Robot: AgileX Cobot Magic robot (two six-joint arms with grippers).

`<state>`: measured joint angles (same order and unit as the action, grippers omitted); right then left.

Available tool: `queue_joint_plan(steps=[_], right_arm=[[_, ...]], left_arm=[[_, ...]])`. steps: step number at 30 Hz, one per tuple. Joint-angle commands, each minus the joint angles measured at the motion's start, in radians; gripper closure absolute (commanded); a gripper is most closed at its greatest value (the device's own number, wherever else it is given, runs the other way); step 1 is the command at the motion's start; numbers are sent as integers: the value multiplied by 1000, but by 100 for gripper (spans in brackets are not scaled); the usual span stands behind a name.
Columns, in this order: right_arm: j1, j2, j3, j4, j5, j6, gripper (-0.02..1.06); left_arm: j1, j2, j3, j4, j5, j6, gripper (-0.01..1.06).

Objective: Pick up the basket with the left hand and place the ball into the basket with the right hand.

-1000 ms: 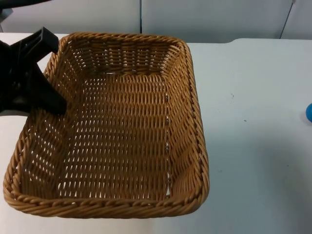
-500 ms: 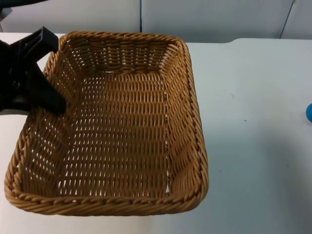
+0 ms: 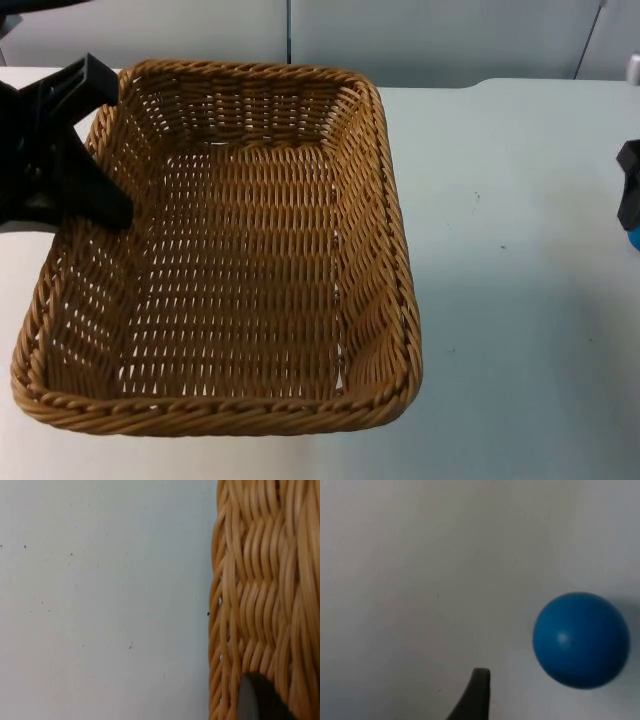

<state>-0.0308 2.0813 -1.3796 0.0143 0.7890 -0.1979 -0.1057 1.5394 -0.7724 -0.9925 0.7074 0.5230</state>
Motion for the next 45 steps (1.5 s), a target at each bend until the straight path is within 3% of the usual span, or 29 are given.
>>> queue_joint_plan(steps=[1, 12, 16, 22, 23, 25, 27, 29, 40, 45], right_arm=[[-3, 45, -9, 22, -25, -15, 22], [-3, 77, -9, 13, -88, -13, 33], [-3, 77, -9, 13, -110, -3, 49], [-3, 77, -9, 8, -126, 7, 52], [-3, 77, -9, 6, -126, 12, 56], [-3, 77, -9, -4, -126, 14, 76], [-3, 77, -9, -8, -126, 14, 81], [-3, 77, -9, -14, -126, 15, 105], [-3, -39, -9, -8, -74, 42, 105], [4, -218, -9, 136, -10, -42, 105]], left_arm=[[-1, -13, -1, -31, 5, 0, 105], [-1, -13, -1, -31, 5, 0, 105], [-1, -13, -1, -31, 5, 0, 105], [-1, -13, -1, -31, 6, 0, 105], [-1, -13, -1, -31, 6, 0, 105], [-1, -13, -1, -31, 9, 0, 105], [-1, -13, -1, -31, 9, 0, 105], [-1, -13, -1, -31, 13, 0, 105], [-1, -13, -1, -31, 6, 0, 105], [-1, -13, -1, -31, 3, 0, 105]])
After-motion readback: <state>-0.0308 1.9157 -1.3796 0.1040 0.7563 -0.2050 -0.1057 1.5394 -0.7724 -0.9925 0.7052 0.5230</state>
